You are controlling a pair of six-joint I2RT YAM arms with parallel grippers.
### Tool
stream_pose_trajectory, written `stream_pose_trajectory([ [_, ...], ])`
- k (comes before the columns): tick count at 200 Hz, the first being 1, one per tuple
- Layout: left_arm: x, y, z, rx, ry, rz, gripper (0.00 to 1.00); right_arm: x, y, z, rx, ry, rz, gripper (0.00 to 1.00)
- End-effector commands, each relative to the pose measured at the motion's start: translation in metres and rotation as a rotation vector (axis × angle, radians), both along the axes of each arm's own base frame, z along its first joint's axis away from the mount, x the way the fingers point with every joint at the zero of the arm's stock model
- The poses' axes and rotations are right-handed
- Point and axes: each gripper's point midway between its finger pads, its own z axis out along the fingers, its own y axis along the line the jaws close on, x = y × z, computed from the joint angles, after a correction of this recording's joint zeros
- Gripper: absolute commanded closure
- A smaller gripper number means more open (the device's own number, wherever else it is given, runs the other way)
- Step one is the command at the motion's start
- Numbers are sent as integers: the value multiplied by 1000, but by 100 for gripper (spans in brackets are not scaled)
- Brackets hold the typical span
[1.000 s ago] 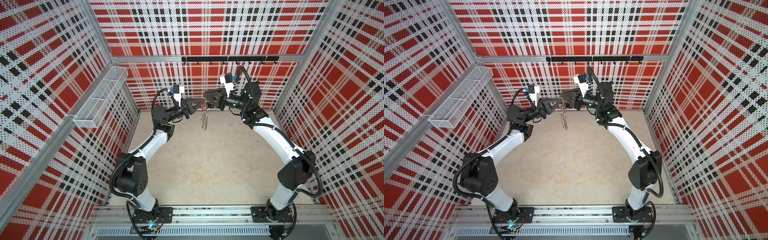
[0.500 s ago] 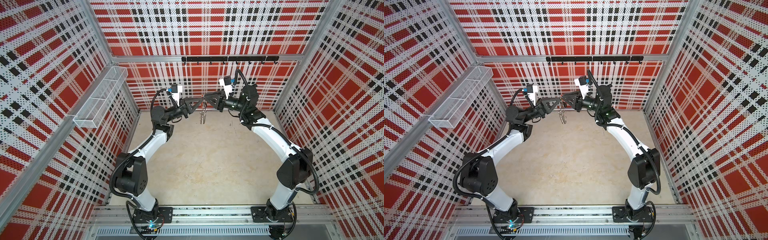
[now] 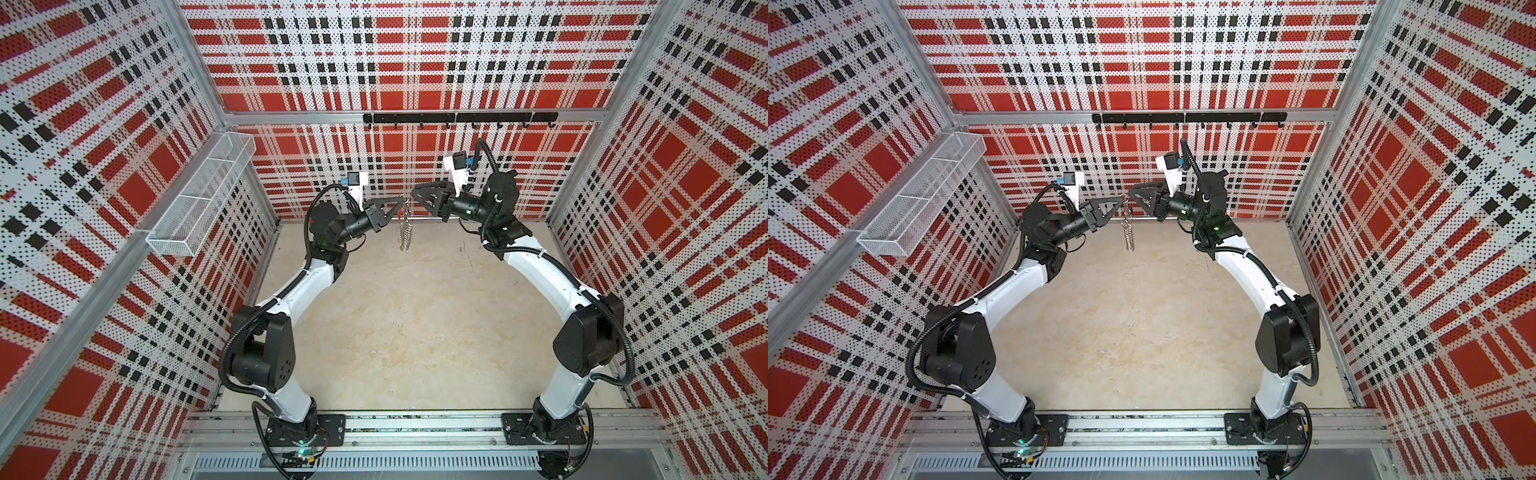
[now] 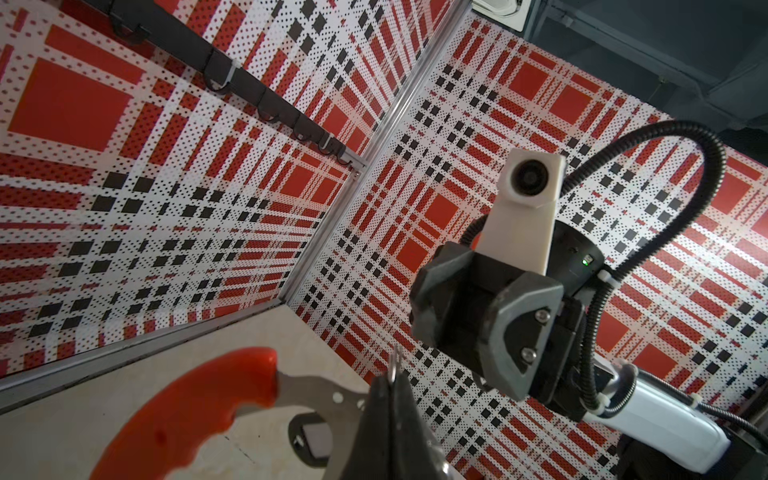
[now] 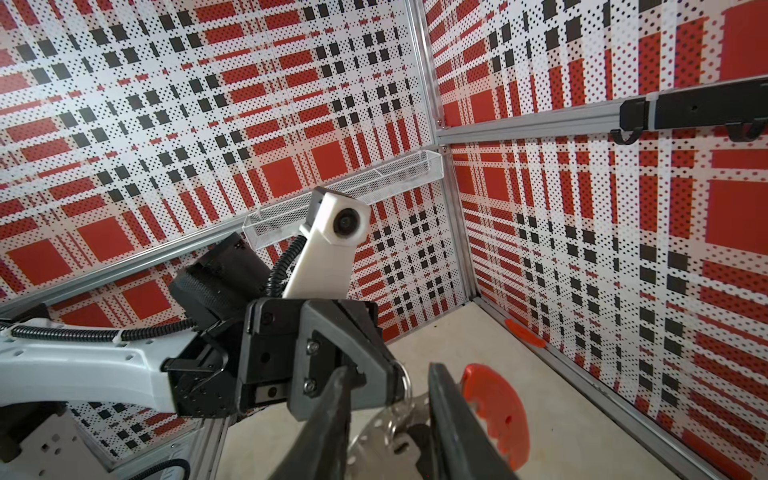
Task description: Put the keys on the keyring
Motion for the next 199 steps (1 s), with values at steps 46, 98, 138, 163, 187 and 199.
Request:
stream_pose_trajectory([
  [46, -5, 2, 27, -1, -73, 14, 100, 3, 10, -3, 35, 27, 81, 63],
  [98, -10, 2, 34, -4, -92, 12, 100, 4, 16, -12, 62, 96, 136, 70],
  [138, -12, -1, 34, -1, -102, 10, 100, 1, 19, -12, 80, 111, 175, 77],
  [163, -14, -1, 37, -2, -110, 14, 100, 1, 20, -15, 87, 127, 191, 80],
  [187, -16, -1, 41, -4, -121, 13, 100, 1, 21, -16, 92, 139, 203, 81],
  [199, -16, -1, 43, -4, -127, 11, 100, 0, 21, -16, 90, 140, 206, 80],
])
